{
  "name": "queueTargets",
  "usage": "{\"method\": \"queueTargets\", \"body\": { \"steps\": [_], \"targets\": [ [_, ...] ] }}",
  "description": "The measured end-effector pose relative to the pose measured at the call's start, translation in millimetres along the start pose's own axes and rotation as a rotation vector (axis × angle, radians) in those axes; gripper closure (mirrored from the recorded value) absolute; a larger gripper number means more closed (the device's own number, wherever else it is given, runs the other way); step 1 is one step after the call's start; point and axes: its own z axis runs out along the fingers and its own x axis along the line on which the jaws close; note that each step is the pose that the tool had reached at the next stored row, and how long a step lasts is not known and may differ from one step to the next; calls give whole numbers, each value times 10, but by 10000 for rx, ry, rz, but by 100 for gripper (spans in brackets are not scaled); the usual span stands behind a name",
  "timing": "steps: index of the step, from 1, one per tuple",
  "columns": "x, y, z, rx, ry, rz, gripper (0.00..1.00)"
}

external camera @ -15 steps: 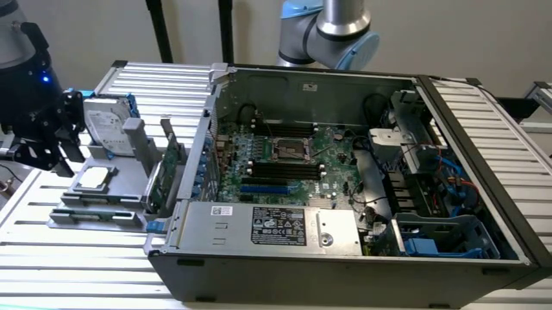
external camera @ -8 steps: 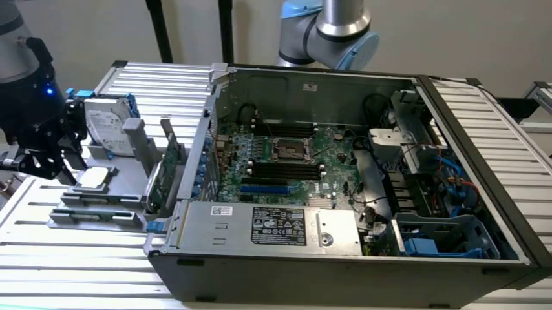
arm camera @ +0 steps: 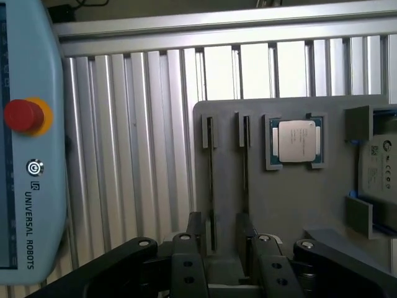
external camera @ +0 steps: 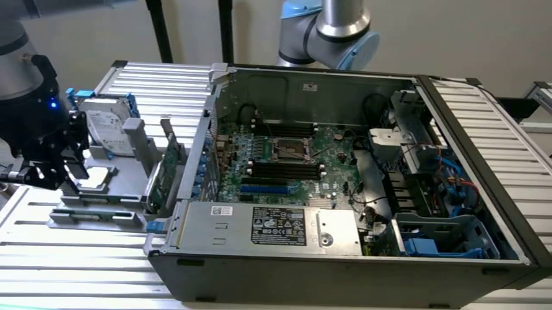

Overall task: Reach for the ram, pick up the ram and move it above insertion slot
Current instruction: 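Pick up the ram and move it above insertion slot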

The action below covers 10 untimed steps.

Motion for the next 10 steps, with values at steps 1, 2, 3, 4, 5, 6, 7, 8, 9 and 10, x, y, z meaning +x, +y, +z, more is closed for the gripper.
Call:
{"method": "queueTargets", "body": {
  "steps": [1, 2, 3, 4, 5, 6, 7, 8, 9, 10],
  "targets": [
    [4, -1, 19, 1, 0, -18, 64],
    [7, -1, 38, 1, 1, -39, 64],
    [9, -2, 55, 2, 1, -59, 64],
    [10, -3, 74, 2, 3, -81, 64],
    [11, -4, 92, 3, 3, -103, 64],
    [12, -4, 110, 3, 3, -126, 64],
    [13, -5, 128, 3, 4, -150, 64],
    [14, -5, 146, 4, 5, -175, 64],
    [14, -6, 164, 4, 6, -200, 64],
    [14, -7, 182, 5, 6, -225, 64]
  ]
}}
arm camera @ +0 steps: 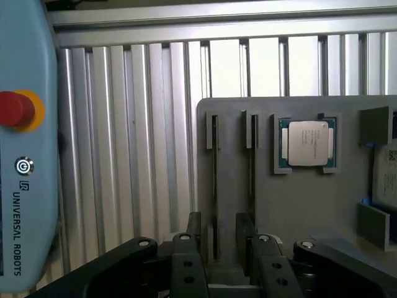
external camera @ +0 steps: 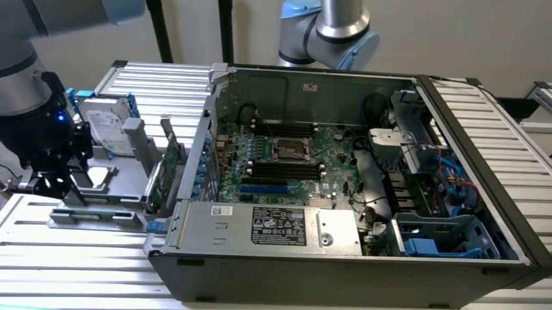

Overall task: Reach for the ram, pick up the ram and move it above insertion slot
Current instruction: 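Pick up the ram and move it above insertion slot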

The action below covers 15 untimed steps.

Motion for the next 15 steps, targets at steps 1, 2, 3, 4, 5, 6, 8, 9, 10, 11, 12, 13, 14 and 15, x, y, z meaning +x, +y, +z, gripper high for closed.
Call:
{"method": "queueTargets", "body": {
  "steps": [1, 2, 3, 4, 5, 6, 8, 9, 10, 11, 12, 13, 14, 15],
  "targets": [
    [0, -1, 20, 1, 1, -27, 64],
    [0, -1, 37, 0, 3, -53, 64],
    [1, -2, 55, 0, 4, -78, 64],
    [1, -2, 73, 2, 4, -103, 64],
    [2, -3, 91, 2, 5, -128, 64],
    [2, -4, 110, 2, 6, -154, 64],
    [2, -5, 146, 4, 7, -203, 64],
    [2, -5, 165, 5, 7, -227, 64],
    [3, -6, 182, 4, 9, -250, 64],
    [2, -6, 200, 5, 9, -273, 64],
    [2, -7, 218, 5, 11, -294, 64],
    [2, -8, 236, 6, 11, -317, 64],
    [2, -8, 256, 7, 11, -339, 64],
    [2, -9, 273, 7, 12, -358, 64]
  ]
}}
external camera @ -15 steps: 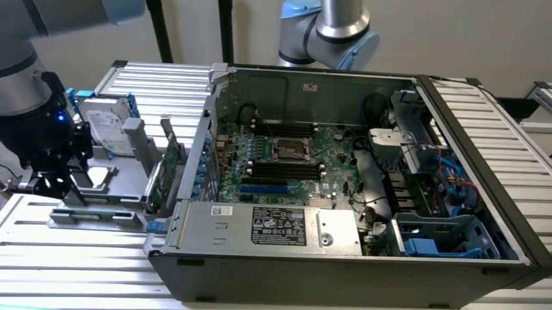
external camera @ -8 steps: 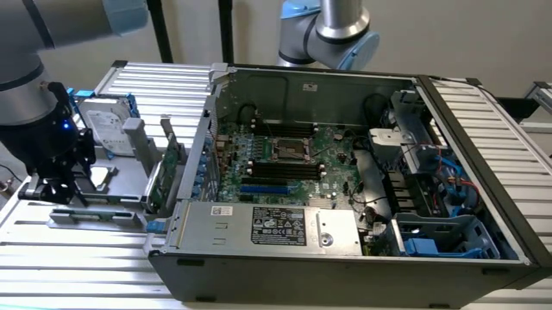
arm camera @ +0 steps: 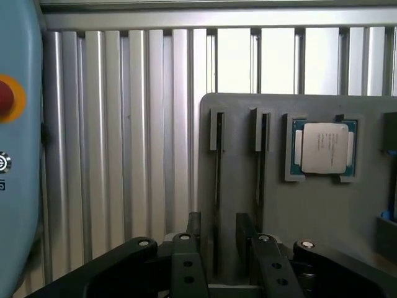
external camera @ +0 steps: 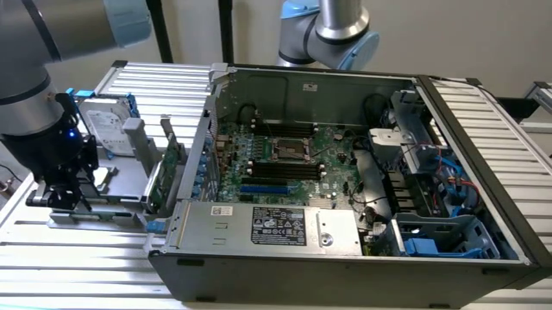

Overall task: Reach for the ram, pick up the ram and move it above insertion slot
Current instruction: 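Pick up the ram and move it above insertion slot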

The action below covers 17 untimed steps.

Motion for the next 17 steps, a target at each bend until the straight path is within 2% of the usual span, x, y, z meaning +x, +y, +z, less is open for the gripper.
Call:
{"method": "queueTargets", "body": {
  "steps": [17],
  "targets": [
    [-4, -10, 310, 4, 8, -238, 64]
  ]
}}
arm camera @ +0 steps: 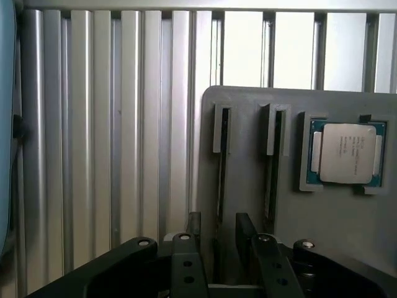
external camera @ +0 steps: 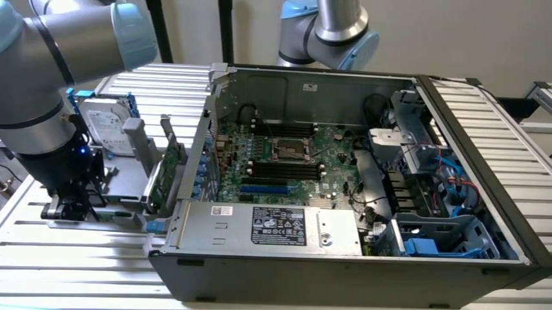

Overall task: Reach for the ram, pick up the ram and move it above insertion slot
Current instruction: 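Pick up the ram and move it above insertion slot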

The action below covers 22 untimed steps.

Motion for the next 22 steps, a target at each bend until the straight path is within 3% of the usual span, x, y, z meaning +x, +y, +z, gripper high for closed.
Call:
{"method": "queueTargets", "body": {
  "steps": [7, 22],
  "targets": [
    [-2, -2, 100, 0, -2, -8, 64],
    [-12, 20, 109, -14, -28, -9, 66]
  ]
}}
